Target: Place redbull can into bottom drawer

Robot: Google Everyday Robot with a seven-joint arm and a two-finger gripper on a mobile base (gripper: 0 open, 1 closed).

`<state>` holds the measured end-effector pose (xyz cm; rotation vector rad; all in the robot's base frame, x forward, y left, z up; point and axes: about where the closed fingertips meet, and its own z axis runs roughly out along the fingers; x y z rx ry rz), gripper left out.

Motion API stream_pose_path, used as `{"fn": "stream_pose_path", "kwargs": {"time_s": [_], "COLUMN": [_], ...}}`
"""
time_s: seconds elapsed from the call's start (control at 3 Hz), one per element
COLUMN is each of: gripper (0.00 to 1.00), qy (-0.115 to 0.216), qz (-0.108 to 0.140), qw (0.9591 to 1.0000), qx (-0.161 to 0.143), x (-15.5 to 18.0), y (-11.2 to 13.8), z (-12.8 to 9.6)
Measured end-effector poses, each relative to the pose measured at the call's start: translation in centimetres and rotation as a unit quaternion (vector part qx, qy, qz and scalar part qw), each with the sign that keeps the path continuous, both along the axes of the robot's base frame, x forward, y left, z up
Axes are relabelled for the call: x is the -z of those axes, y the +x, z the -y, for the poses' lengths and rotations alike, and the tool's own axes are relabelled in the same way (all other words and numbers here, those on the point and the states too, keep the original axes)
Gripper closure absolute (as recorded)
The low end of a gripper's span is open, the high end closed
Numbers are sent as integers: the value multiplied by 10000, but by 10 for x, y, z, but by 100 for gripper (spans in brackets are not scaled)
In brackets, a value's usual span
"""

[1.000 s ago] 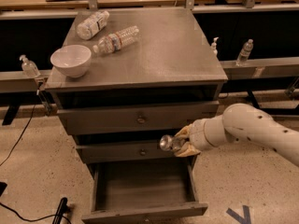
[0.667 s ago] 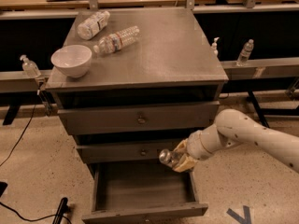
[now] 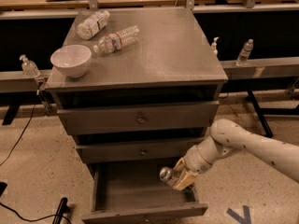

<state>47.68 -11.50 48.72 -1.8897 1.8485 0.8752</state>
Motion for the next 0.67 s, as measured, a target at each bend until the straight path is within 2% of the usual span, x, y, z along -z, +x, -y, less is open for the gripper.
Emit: {"fn": "stream_pose_path", "kwargs": {"time_s": [0.33, 0.67], "gripper": [100, 100], "qy": [-3, -47], "qz": [26, -26], "qw": [10000, 9998], "qx": [10, 217], "x": [-1, 23], "y": [1, 10], "z": [0, -6]}}
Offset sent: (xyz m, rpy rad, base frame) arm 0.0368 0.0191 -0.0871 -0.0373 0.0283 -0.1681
